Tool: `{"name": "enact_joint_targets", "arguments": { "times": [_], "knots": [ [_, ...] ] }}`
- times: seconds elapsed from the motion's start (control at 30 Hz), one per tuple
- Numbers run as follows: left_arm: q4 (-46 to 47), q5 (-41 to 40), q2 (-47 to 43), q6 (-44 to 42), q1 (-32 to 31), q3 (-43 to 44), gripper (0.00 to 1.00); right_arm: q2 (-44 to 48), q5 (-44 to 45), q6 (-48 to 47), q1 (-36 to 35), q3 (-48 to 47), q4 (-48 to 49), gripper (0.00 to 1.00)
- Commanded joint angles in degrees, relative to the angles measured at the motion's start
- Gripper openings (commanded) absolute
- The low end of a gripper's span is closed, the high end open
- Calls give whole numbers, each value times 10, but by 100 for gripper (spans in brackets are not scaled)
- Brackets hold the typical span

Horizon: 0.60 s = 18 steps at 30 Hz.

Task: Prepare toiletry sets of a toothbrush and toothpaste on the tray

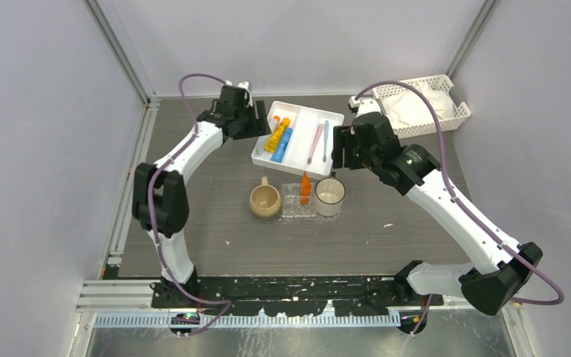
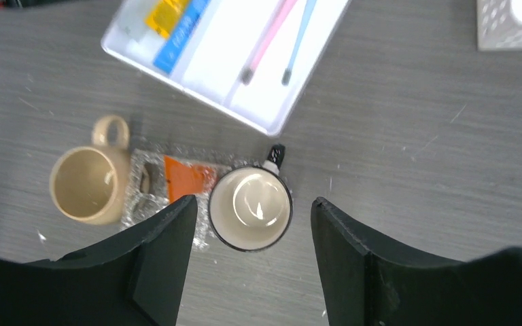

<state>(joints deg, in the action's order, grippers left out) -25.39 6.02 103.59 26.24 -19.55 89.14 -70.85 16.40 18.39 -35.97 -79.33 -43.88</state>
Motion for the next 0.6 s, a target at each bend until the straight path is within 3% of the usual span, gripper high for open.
{"name": "enact_joint_targets", "arguments": {
  "times": [0.0, 0.17, 0.57],
  "knots": [
    [-2, -24, 65, -37, -8, 67, 70, -7, -47, 10, 26, 56, 36, 67],
    [-29, -81, 127, -64, -13, 103, 70, -27, -89, 26, 44, 77, 63, 64],
    [0, -88, 144, -76, -14, 61, 47, -49, -109, 30, 51, 91, 81, 61]
  ]
}}
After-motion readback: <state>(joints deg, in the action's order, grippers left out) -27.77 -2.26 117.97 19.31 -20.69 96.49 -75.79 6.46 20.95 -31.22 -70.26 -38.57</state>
